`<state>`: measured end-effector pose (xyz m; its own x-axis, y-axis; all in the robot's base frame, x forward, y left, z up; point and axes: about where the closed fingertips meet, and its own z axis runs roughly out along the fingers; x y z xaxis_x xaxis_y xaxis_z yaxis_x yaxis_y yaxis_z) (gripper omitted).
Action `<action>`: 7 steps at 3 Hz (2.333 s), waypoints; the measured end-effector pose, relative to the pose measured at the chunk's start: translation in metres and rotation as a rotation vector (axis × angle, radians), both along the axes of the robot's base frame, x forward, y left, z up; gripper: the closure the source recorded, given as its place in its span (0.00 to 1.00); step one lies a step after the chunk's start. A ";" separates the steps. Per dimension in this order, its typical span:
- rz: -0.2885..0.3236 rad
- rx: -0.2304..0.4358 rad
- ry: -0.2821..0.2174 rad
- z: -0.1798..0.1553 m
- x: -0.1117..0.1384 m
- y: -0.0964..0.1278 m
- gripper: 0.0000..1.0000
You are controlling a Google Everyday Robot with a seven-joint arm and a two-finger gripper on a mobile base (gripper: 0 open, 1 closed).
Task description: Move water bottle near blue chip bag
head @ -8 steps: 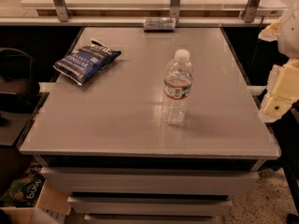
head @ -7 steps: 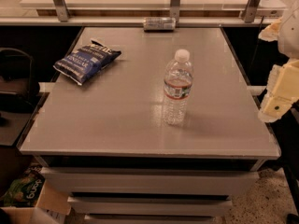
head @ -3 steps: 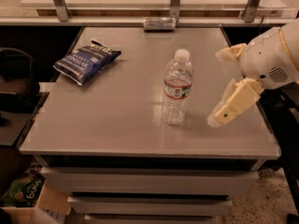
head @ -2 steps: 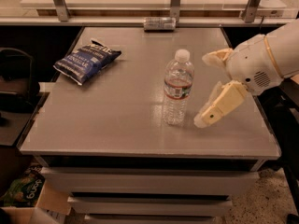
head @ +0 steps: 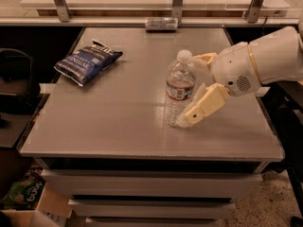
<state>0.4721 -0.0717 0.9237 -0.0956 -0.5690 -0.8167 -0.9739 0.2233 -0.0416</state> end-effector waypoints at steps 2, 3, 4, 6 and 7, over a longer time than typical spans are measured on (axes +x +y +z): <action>0.030 0.082 0.006 -0.004 0.007 0.021 0.39; 0.040 0.103 0.007 -0.005 0.008 0.024 0.62; 0.044 0.114 0.006 -0.003 0.008 0.025 0.86; 0.018 0.103 -0.054 0.029 0.026 0.009 1.00; 0.068 0.099 -0.069 0.034 0.037 0.026 1.00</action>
Offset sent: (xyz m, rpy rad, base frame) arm 0.0119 0.0253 -0.0091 0.1297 0.0109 0.0367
